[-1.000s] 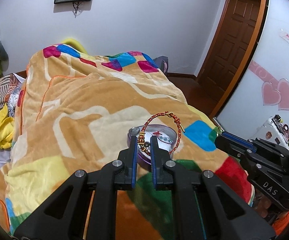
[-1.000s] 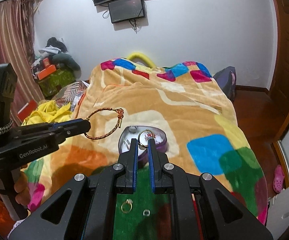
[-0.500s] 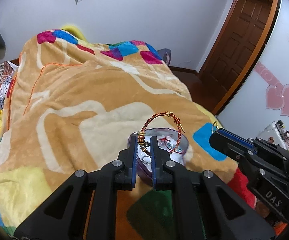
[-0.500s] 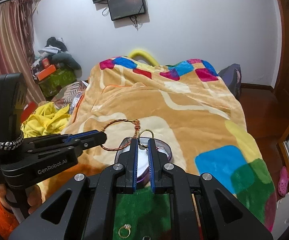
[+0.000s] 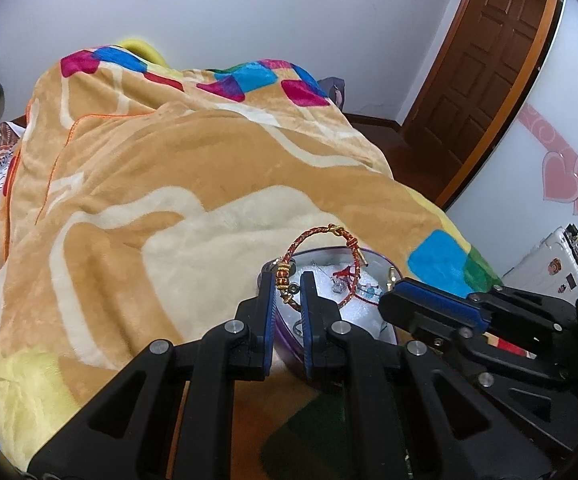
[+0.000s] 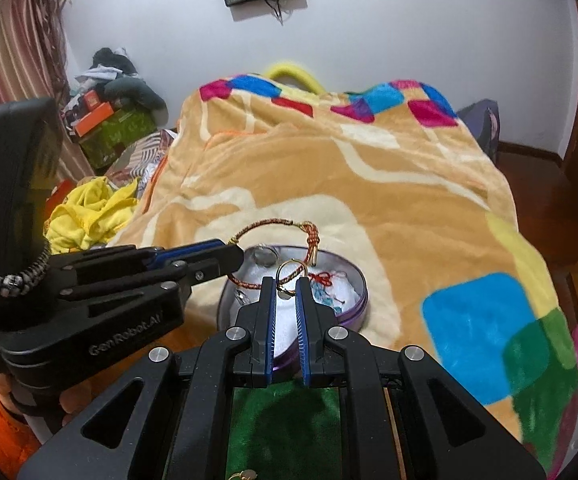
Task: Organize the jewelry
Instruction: 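Open both tools to drop the bracelet and hoop earring into the tin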
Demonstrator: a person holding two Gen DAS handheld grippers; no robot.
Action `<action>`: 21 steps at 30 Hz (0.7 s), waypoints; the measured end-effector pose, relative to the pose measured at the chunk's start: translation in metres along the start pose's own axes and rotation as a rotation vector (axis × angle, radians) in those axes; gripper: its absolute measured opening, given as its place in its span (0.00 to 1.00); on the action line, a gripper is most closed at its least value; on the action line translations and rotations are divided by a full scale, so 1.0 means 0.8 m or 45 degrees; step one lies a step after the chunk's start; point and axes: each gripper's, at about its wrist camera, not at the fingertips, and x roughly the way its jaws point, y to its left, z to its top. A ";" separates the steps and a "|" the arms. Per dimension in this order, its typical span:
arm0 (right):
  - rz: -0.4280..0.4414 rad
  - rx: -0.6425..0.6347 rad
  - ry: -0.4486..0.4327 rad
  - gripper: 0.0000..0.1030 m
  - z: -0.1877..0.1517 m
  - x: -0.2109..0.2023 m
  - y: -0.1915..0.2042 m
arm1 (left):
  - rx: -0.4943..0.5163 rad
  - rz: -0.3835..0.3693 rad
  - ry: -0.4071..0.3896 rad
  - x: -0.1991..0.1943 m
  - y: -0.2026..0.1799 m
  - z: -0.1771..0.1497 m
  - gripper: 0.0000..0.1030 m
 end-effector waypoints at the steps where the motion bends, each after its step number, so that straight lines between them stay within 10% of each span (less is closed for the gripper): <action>1: 0.003 0.003 0.007 0.09 0.000 0.002 -0.001 | 0.005 -0.006 0.010 0.002 -0.001 0.000 0.10; 21: 0.020 -0.029 0.144 0.09 0.003 0.022 0.004 | 0.045 0.012 -0.004 -0.028 -0.001 -0.008 0.10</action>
